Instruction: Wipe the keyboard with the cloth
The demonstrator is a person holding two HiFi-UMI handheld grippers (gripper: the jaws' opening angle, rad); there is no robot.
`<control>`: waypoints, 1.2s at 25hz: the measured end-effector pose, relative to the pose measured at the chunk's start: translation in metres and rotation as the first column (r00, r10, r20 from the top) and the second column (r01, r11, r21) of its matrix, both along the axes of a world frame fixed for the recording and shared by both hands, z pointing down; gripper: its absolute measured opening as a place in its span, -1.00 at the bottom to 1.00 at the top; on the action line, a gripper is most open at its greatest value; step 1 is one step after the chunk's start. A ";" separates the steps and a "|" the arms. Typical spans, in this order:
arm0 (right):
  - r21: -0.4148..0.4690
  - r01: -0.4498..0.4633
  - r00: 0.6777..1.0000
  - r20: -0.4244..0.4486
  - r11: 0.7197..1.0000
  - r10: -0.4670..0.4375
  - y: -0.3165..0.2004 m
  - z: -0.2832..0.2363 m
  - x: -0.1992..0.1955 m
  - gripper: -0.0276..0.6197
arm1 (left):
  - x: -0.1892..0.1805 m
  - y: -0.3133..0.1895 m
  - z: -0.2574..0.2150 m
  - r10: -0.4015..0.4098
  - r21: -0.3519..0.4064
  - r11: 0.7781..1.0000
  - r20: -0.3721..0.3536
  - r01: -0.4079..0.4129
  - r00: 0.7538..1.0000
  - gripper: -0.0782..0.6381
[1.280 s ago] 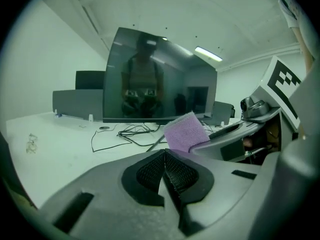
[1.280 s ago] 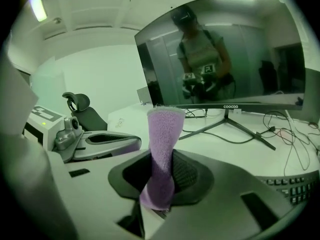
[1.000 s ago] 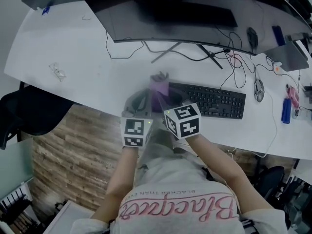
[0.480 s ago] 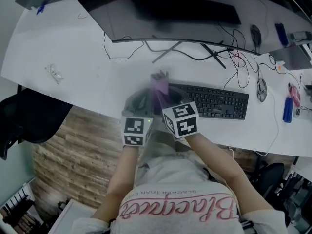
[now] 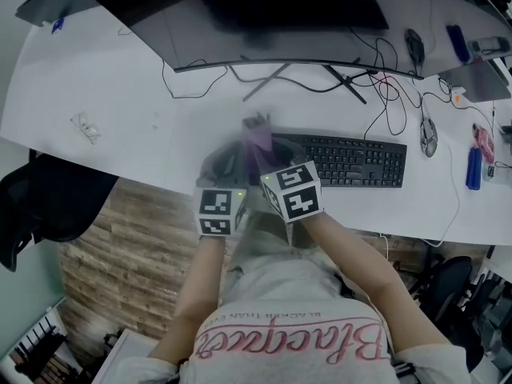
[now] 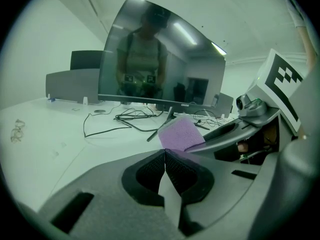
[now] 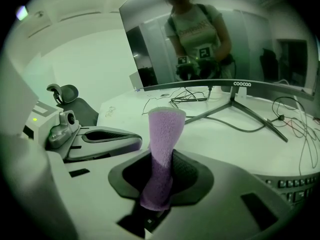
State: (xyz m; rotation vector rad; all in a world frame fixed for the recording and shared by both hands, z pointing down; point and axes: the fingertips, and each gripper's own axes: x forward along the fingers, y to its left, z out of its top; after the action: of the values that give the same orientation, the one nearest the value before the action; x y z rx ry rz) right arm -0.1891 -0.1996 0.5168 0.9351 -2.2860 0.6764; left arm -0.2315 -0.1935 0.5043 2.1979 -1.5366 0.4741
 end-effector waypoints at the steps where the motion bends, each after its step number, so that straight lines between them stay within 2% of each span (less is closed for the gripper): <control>1: 0.002 0.001 1.000 0.001 1.000 -0.001 0.000 0.000 0.000 -0.65 | 0.000 0.000 0.000 -0.005 0.001 1.000 0.001 0.005 1.000 -0.77; 13: -0.004 0.029 1.000 -0.002 1.000 -0.029 0.002 0.001 0.010 -0.65 | 0.016 0.004 -0.002 -0.038 0.005 0.999 0.019 0.038 0.999 -0.77; 23: -0.023 0.036 0.999 0.015 0.999 -0.036 0.000 0.002 0.038 -0.65 | 0.035 0.005 -0.002 -0.088 0.006 0.996 0.026 0.088 0.996 -0.77; 30: -0.030 0.039 0.999 0.020 0.999 -0.039 -0.003 0.002 0.061 -0.65 | 0.058 0.001 -0.002 -0.084 0.004 0.996 0.041 0.084 0.996 -0.77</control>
State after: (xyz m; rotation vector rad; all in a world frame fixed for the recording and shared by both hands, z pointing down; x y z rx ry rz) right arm -0.1280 -0.2022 0.5190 0.8711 -2.2990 0.7042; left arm -0.1737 -0.1924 0.5025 2.1271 -1.6447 0.4945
